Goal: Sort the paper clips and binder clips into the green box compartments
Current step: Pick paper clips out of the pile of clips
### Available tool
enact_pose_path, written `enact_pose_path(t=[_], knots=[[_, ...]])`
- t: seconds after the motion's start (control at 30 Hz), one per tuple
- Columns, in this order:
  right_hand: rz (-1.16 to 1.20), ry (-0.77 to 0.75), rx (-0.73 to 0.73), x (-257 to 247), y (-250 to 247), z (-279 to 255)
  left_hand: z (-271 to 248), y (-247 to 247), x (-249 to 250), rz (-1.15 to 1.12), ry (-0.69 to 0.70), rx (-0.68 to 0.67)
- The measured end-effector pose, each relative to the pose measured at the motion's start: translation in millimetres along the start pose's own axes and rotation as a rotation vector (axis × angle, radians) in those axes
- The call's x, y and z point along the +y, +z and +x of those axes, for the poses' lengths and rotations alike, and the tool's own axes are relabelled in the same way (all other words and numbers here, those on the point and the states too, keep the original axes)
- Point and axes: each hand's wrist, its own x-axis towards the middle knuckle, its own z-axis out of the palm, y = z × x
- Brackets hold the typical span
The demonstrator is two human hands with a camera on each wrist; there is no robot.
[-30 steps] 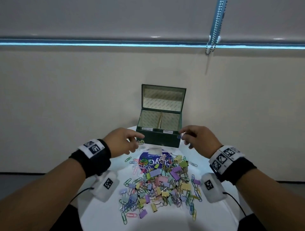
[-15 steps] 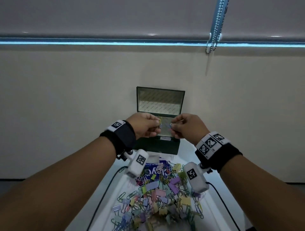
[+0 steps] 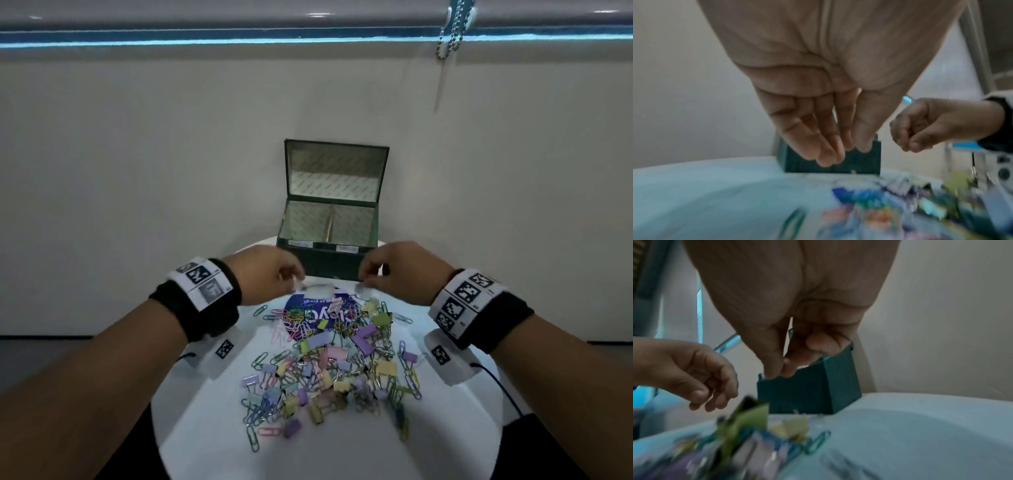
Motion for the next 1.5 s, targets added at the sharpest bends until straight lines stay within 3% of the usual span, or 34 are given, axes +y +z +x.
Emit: enact_pose_path(t=[0.1, 0.23, 0.5, 0.7, 0.87, 1.0, 1.07, 1.13, 1.2, 1.3, 1.37, 1.5], knots=[[-0.147, -0.058, -0.187, -9, 14, -3, -11, 18, -12, 0.088, -0.037, -0.126], [-0.319, -0.035, -0.298, -18, 28, 6, -22, 33, -9, 0.145, 0.004, -0.163], [-0.199, 0.030, -0.236, -14, 31, 9, -21, 38, -10, 0.138, 0.031, -0.033], [0.225, 0.078, -0.071, -20, 7, 3, -21, 38, -14, 0.103, 0.013, 0.035], [1.228, 0.240, 0.071, -27, -2, -13, -19, 39, -17, 0.024, 0.048, 0.156], [1.645, 0.308, 0.121, -23, -1, -15, -22, 38, -16, -0.038, 0.045, 0.188], [1.703, 0.383, 0.105, -20, -2, -15, -26, 37, -15, -0.032, 0.048, 0.235], [1.594, 0.459, 0.058, -16, -2, -14, -29, 35, -13, -0.040, 0.034, 0.283], [1.297, 0.490, 0.037, -7, -4, -12, -30, 34, -13, -0.054, 0.011, 0.307], [0.285, 0.360, -0.020, 6, -10, -14, -32, 33, -13, -0.120, 0.003, 0.304], [-0.170, 0.276, -0.113, 11, -7, -16, -30, 34, -15, -0.102, 0.013, 0.300], [-0.299, 0.289, -0.239, 21, 15, -21, -24, 33, -18, -0.048, -0.038, 0.315]])
